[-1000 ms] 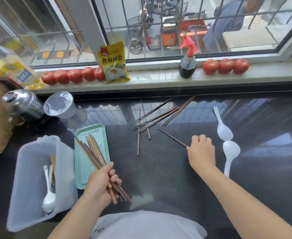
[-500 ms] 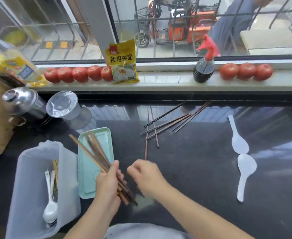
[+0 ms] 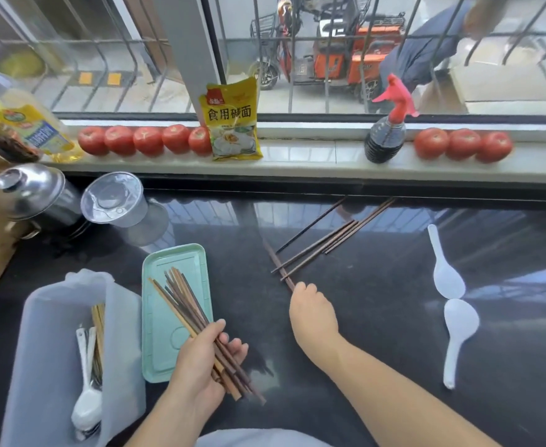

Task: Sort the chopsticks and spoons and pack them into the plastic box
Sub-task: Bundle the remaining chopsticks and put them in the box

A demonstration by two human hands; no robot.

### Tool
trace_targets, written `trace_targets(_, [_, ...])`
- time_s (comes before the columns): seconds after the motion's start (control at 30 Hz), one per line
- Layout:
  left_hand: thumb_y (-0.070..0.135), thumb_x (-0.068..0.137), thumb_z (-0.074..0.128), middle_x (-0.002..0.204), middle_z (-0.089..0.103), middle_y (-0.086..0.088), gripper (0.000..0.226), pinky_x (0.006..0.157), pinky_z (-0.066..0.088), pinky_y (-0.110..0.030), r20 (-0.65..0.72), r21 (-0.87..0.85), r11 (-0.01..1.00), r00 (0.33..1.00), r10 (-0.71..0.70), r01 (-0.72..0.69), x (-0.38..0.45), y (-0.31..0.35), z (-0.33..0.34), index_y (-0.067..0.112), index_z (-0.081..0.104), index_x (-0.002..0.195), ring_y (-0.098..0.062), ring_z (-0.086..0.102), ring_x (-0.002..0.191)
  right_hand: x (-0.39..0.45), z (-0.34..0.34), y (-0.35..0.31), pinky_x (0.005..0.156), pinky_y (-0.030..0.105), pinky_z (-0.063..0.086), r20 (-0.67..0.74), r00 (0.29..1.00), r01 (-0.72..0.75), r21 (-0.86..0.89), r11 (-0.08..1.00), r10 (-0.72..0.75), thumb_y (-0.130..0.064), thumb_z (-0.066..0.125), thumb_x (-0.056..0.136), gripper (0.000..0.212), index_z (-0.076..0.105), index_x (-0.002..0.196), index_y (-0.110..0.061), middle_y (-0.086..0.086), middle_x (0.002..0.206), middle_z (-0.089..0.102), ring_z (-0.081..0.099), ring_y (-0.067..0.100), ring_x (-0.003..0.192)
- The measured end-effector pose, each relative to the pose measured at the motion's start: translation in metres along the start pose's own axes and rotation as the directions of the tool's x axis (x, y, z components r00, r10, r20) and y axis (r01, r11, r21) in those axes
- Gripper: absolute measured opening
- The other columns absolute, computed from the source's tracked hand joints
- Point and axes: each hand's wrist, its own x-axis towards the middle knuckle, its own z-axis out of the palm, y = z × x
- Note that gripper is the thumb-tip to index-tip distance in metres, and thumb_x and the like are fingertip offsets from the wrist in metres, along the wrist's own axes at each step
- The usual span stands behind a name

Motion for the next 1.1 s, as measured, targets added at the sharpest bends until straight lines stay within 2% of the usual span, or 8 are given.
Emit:
trace_targets(0.13, [0.012,0.1,0.062,0.06,0.051,-0.004,0.02,0.049,0.053,-0.03,-0.023,0.042,0.997,0.998,-0.057,0.058,-0.006,-0.011,0.003,0.009,0.053,0.082,-0.014,0.051,0.041,-0.055,0.011,0.019,0.055,0.032,0.044,0.272,0.939,0.26,-0.16,0.952,-0.211,0.0,0.062,0.087,0.029,0.051,0.113,-0.005,0.012,0.101,0.048,0.059,0.025,0.082])
trace_targets(0.23, [0.013,0.101,0.062,0.067,0.055,-0.006,0.013,0.057,0.05,-0.034,-0.024,0.048,0.997,0.998,-0.061,0.062,-0.012,-0.02,0.006,0.007,0.056,0.09,-0.015,0.051,0.049,-0.078,-0.01,0.024,0.068,0.043,0.045,0.342,0.879,0.337,0.047,0.94,-0.332,-0.001,0.047,0.096,0.019,0.052,0.115,-0.001,0.016,0.105,0.049,0.054,0.035,0.084])
trace_targets(0.3, [0.011,0.102,0.061,0.079,0.064,-0.009,0.007,0.057,0.051,-0.033,0.018,0.038,0.999,1.0,-0.015,0.014,-0.016,-0.024,0.007,0.008,0.054,0.102,-0.015,0.051,0.051,-0.088,-0.022,0.021,0.068,0.043,0.044,0.308,0.899,0.176,0.395,0.901,-0.311,-0.013,0.04,0.101,0.013,0.052,0.104,-0.011,0.012,0.096,0.053,0.049,0.03,0.077])
trace_targets(0.4, [0.01,0.102,0.061,0.099,0.072,-0.015,0.009,0.047,0.049,-0.027,0.126,0.003,0.997,0.989,0.081,-0.082,-0.024,-0.025,0.015,0.014,0.052,0.1,-0.012,0.046,0.048,-0.109,-0.045,0.011,0.058,0.025,0.04,0.27,0.927,-0.095,0.842,0.531,-0.262,-0.017,0.038,0.098,0.015,0.052,0.095,-0.024,-0.009,0.072,0.058,0.045,0.008,0.062])
trace_targets(0.63, [0.053,0.095,0.056,0.075,0.071,0.001,0.034,0.034,0.036,-0.02,0.297,-0.095,0.992,0.948,0.111,-0.086,-0.035,-0.018,0.046,0.02,0.061,0.101,-0.009,0.041,0.039,-0.127,-0.084,-0.004,0.042,0.027,0.03,0.343,0.893,-0.339,0.938,0.065,-0.292,-0.012,0.038,0.091,0.016,0.052,0.089,-0.019,-0.003,0.057,0.042,0.034,0.011,0.042])
trace_targets(0.93, [0.022,0.089,0.075,0.067,0.055,-0.006,0.017,0.053,0.041,-0.032,0.412,0.336,0.879,0.892,0.186,-0.339,-0.037,-0.022,0.063,0.014,0.06,0.083,-0.017,0.048,0.054,-0.11,-0.111,0.029,0.046,0.029,0.038,0.446,0.782,-0.225,0.854,0.469,-0.435,-0.048,0.029,0.105,0.041,0.051,0.1,-0.013,-0.004,0.063,0.068,0.048,0.022,0.043])
trace_targets(1.0, [0.016,0.098,0.065,0.06,0.051,-0.004,0.021,0.053,0.044,-0.032,0.3,0.229,0.893,0.901,0.314,-0.388,-0.036,-0.016,0.073,0.016,0.055,0.08,-0.018,0.048,0.051,-0.102,-0.109,0.03,0.051,0.03,0.044,0.386,0.874,-0.277,0.895,0.35,-0.294,-0.048,0.033,0.105,0.048,0.058,0.097,-0.008,-0.004,0.061,0.066,0.053,0.018,0.048])
trace_targets(1.1, [0.009,0.103,0.057,0.059,0.05,-0.001,0.02,0.062,0.062,-0.036,0.161,-0.063,0.904,0.89,0.426,-0.422,-0.03,-0.002,0.092,0.015,0.051,0.085,-0.016,0.058,0.055,-0.088,-0.095,0.021,0.076,0.03,0.054,0.405,0.897,-0.368,0.906,-0.212,0.176,-0.043,0.039,0.106,0.046,0.068,0.098,-0.008,0.007,0.091,0.073,0.069,0.018,0.08])
